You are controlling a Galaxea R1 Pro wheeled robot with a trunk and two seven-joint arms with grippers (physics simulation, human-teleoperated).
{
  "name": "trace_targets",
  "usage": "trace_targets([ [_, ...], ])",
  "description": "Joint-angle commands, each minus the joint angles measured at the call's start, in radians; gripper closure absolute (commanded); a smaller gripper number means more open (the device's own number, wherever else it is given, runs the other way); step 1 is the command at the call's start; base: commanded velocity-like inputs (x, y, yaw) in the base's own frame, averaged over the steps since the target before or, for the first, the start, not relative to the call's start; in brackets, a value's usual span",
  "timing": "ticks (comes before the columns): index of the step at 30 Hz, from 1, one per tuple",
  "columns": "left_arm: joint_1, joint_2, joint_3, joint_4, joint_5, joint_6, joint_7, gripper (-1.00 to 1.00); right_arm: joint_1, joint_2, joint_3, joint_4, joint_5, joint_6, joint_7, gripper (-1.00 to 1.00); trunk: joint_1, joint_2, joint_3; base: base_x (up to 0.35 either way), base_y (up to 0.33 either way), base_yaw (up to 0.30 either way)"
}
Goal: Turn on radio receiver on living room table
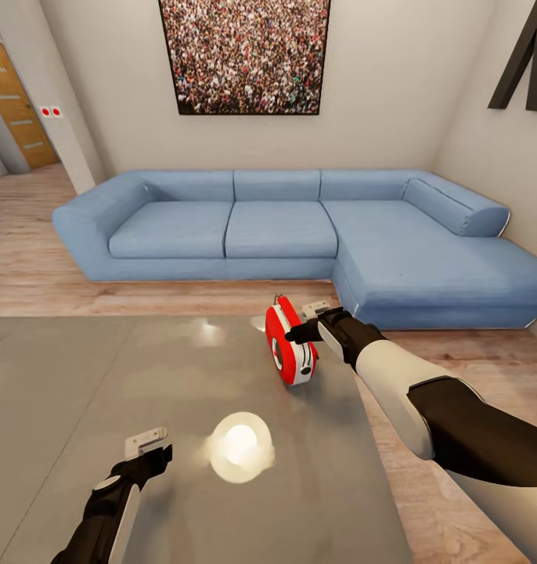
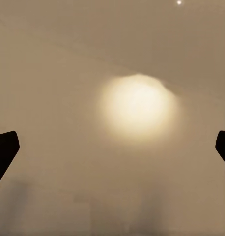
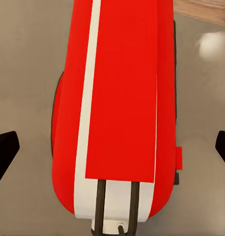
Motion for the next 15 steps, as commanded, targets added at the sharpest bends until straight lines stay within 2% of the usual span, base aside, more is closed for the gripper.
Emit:
trace_targets([
  [1,0.0,0.0,0.0,0.0,0.0,0.0,0.0,-1.0,0.0,0.0,0.0,0.0,0.0,0.0,0.0,-1.0,0.0,0.0,-0.001,0.0,0.0,0.0],
  [15,0.0,0.0,0.0,0.0,0.0,0.0,0.0,-1.0,0.0,-0.001,0.0,0.0,-0.002,-0.001,0.0,-1.0,0.0,0.0,-0.021,0.0,0.0,0.0],
])
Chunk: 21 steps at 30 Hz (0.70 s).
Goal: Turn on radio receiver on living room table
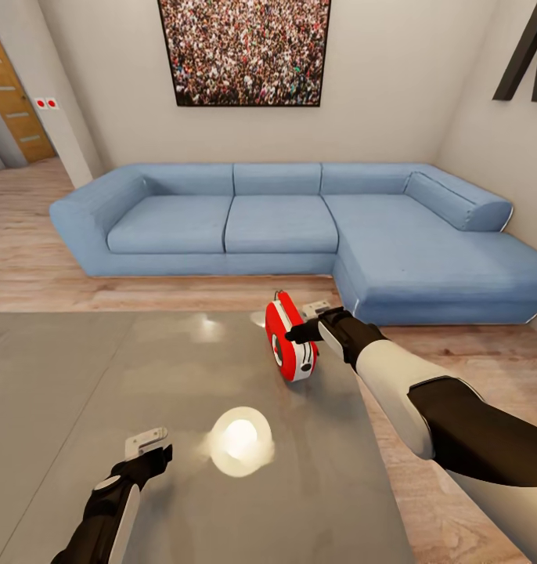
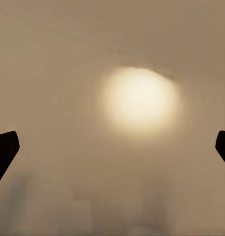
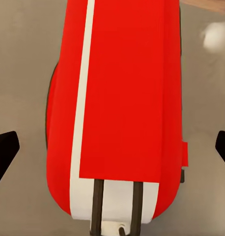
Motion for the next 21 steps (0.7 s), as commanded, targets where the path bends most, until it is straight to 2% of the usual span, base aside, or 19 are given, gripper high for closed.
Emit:
trace_targets([
  [1,0.0,0.0,0.0,0.0,0.0,0.0,0.0,-1.0,0.0,0.0,0.0,0.0,0.0,-0.001,-0.001,-1.0,0.0,0.0,-0.001,0.0,0.0,0.0],
  [21,0.0,0.0,-0.001,0.001,0.0,0.0,-0.001,-1.0,0.0,-0.002,0.0,0.0,0.0,-0.001,-0.001,-1.0,0.0,0.0,-0.007,0.0,0.0,0.0],
])
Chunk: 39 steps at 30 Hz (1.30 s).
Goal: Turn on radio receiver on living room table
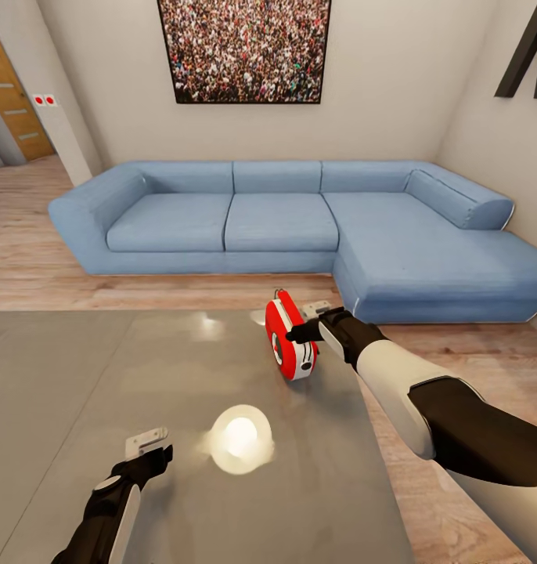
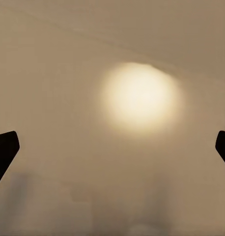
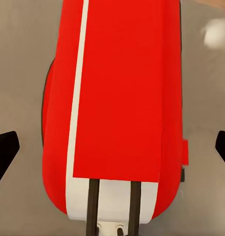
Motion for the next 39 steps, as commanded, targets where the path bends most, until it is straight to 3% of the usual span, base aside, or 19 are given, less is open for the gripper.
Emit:
trace_targets([
  [1,0.0,0.0,0.0,0.0,0.0,0.0,0.0,-1.0,0.0,0.0,0.0,0.0,0.0,0.0,0.0,-1.0,0.0,0.0,-0.001,0.0,0.0,0.0],
  [23,0.0,-0.001,0.0,0.0,0.0,0.0,0.001,-1.0,0.0,-0.003,-0.001,0.001,-0.003,-0.006,-0.001,-1.0,0.0,0.0,-0.01,0.0,0.0,0.0],
  [24,0.0,-0.001,0.0,0.0,0.0,0.0,0.0,-1.0,0.0,-0.003,-0.001,0.001,-0.004,-0.007,-0.001,1.0,0.0,0.0,-0.01,0.0,0.0,0.0],
  [39,0.0,-0.001,0.0,0.0,0.0,0.0,-0.001,-1.0,0.0,-0.004,-0.002,0.002,-0.005,-0.006,-0.001,1.0,0.0,0.0,-0.01,0.0,0.0,0.0],
])
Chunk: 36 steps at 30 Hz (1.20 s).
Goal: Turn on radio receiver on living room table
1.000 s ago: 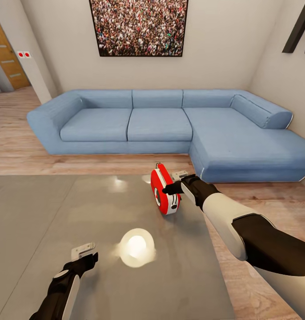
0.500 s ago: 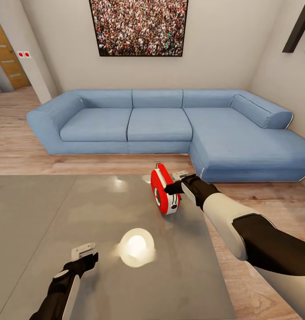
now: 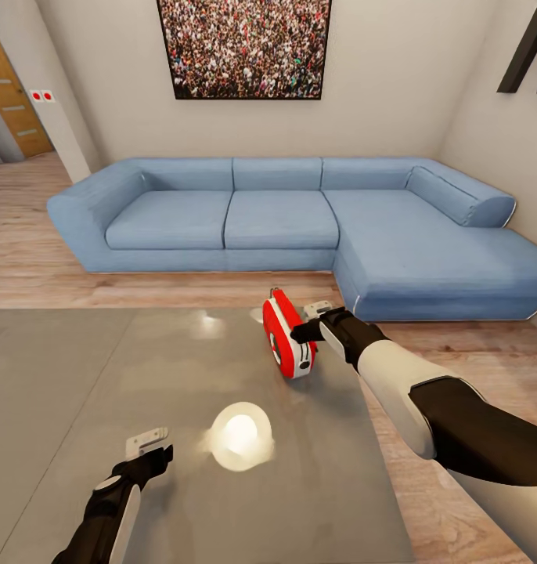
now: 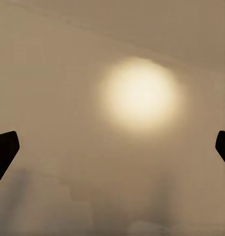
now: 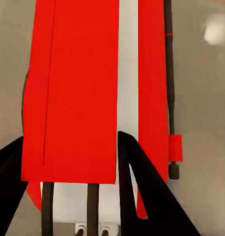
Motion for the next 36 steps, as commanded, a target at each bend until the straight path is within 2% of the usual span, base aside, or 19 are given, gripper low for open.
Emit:
trace_targets([
  [1,0.0,0.0,0.0,0.0,0.0,0.0,0.0,-1.0,0.0,0.0,-0.001,0.0,-0.003,0.0,0.0,1.0,0.0,0.0,0.0,0.0,0.0,0.0],
  [26,0.0,0.002,0.003,0.0,-0.001,-0.002,-0.003,-1.0,0.0,0.0,-0.001,0.0,0.001,0.002,0.0,1.0,0.0,0.0,0.0,0.0,0.0,0.0],
  [36,0.0,0.008,0.005,0.0,-0.009,-0.012,0.001,-1.0,0.0,0.0,-0.001,0.0,0.002,0.002,0.0,1.0,-0.038,0.07,0.031,0.0,0.0,0.0],
])
